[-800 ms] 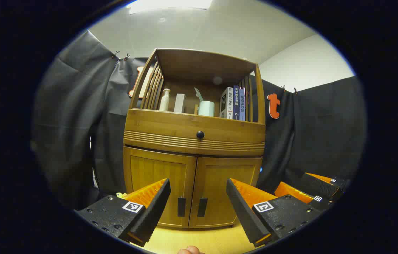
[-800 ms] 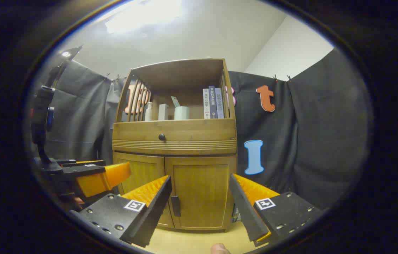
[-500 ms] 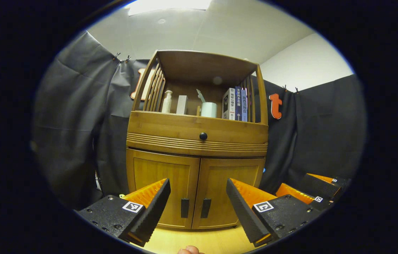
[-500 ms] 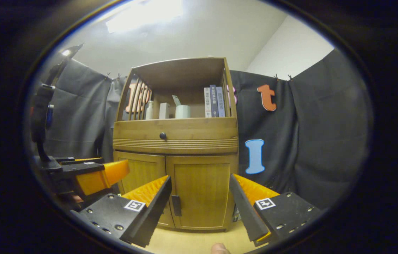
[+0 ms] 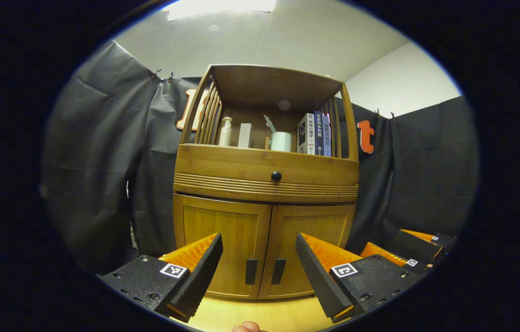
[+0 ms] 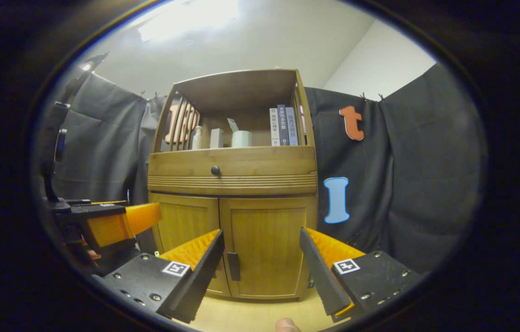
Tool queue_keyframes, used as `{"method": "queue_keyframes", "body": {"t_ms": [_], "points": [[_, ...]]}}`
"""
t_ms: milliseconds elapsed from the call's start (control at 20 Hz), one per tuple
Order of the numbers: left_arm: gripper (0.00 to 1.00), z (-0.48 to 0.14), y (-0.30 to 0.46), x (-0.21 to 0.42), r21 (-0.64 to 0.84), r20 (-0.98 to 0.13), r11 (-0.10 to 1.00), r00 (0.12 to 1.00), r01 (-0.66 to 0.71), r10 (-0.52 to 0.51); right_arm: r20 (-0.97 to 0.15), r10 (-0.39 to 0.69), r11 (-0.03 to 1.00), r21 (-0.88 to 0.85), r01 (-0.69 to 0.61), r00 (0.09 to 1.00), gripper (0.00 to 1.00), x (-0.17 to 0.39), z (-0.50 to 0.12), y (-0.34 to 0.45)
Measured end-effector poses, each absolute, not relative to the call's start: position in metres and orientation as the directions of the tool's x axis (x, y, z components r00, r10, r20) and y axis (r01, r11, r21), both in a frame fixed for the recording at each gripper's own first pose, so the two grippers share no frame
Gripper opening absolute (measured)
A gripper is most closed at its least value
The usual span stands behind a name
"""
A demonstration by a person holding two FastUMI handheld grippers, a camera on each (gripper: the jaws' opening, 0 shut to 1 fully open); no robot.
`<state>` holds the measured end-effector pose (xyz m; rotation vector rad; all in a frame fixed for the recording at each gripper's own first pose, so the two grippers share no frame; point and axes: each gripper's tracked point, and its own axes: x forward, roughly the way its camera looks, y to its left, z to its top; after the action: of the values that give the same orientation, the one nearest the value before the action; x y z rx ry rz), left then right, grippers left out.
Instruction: Open the right door of the double-door shoe cabinet with the right hand, and open the left door with the left hand.
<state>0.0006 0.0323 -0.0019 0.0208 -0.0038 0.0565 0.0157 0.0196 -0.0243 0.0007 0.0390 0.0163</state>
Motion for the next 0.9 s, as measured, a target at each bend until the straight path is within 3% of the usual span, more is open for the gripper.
{"method": "queue_keyframes", "body": {"t_ms": [300, 600, 700, 900], "points": [[0.98, -0.003, 0.073, -0.003, 0.046, -0.001, 0.991, 0.992, -0.123, 0.123, -0.119, 0.055, 0.998, -0.001, -0.056, 0.991, 0.96, 0.045, -0.072, 0.05], [0.96, -0.001, 0.144, -0.015, 0.065, 0.007, 0.963, 0.966, -0.26, 0.26, -0.211, 0.088, 0.996, 0.0, -0.09, 0.974, 0.97, 0.1, -0.132, 0.088], [0.96, -0.002, 0.168, -0.019, 0.071, 0.006, 0.949, 0.951, -0.307, 0.308, -0.242, 0.09, 0.995, -0.008, -0.095, 0.966, 0.85, 0.119, -0.153, 0.099], [0.98, -0.004, 0.21, -0.031, 0.089, 0.0, 0.918, 0.921, -0.388, 0.389, -0.314, 0.06, 0.997, -0.028, -0.072, 0.947, 0.74, 0.158, -0.199, 0.108]]}}
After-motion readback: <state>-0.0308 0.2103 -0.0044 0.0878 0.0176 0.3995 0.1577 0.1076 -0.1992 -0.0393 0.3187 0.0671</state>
